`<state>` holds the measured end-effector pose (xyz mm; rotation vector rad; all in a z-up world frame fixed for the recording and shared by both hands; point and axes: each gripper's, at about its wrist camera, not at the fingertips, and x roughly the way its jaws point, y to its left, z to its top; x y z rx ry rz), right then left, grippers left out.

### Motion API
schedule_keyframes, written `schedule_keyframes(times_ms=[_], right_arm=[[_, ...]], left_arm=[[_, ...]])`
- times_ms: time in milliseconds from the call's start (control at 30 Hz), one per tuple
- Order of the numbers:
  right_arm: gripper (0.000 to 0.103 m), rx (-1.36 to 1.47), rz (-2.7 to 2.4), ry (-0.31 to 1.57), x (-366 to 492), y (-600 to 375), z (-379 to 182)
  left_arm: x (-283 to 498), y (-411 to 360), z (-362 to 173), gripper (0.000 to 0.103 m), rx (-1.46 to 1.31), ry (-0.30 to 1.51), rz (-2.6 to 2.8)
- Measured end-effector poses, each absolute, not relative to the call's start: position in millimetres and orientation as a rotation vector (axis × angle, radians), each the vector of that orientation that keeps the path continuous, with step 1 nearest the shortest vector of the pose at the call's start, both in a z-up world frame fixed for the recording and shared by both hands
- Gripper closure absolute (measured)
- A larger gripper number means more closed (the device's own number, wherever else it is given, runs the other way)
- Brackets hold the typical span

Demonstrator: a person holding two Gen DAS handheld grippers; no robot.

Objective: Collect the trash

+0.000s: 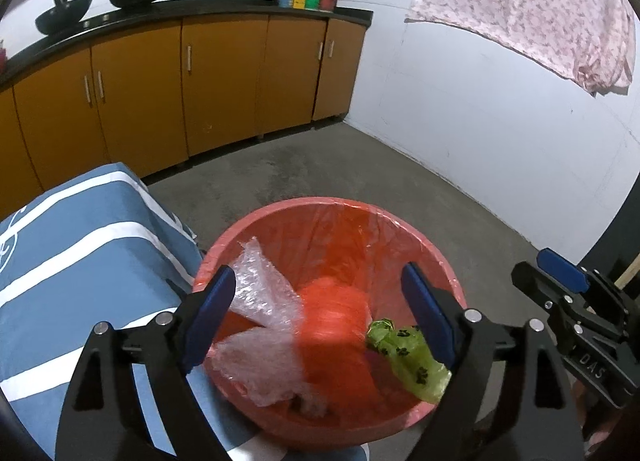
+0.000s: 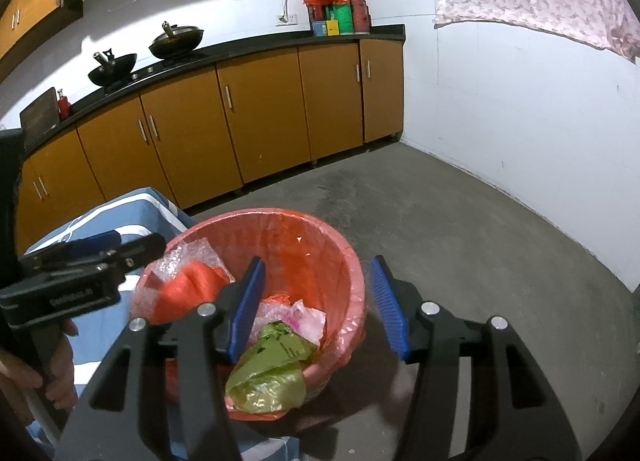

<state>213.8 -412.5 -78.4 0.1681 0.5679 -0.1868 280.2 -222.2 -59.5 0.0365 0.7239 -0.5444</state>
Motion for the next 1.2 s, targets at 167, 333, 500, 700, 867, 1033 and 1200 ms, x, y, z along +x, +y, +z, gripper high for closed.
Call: schedule_keyframes(times_ms=[167,333,500,700,867,1033,1200], right_arm=[[0.049,0.164,-0.171,0.551,209,-404,-72],[0.048,0.159,-0.142,0.529,201,-389,-62],[0.041,0.157,-0.109,0.505,194,-369,-48],[0.020,0.156,-0.090,0.454,175,-342,-26],[0.004,0.188,-0.087,0.403,151,-327,-5],[0.004,0.174,-0.125,0.395,126,-312,10],[0.004,0.114,-0.155,0.343,93,-287,20]], left_arm=[[282,-197,-56,0.019,-0.023,0.719,-0.506],[275,-167,-50,0.016,-0.026,0.695,-0.439],[255,-125,-37,0.013,-0.037,0.648,-0.356],[221,-84,-8,0.006,-0.013,0.544,-0.279],[191,-56,11,0.002,-0.012,0.487,-0.232],[157,-31,18,0.002,-0.030,0.465,-0.185],[125,-13,19,0.002,-0.035,0.441,-0.122]])
